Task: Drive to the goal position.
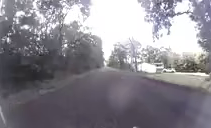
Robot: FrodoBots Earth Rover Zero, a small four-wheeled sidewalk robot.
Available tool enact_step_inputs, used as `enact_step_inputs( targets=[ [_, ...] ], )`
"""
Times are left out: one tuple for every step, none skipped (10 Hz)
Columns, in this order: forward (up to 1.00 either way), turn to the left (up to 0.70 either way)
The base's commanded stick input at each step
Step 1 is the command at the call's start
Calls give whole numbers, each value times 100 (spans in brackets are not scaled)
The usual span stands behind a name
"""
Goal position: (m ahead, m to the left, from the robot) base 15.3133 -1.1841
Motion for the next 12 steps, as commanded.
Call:
enact_step_inputs(
  targets=[
    [70,0],
    [70,0],
    [70,0],
    [70,0],
    [70,0],
    [70,0],
    [70,0],
    [70,0],
    [70,0],
    [70,0],
    [70,0],
    [70,0]
  ],
)
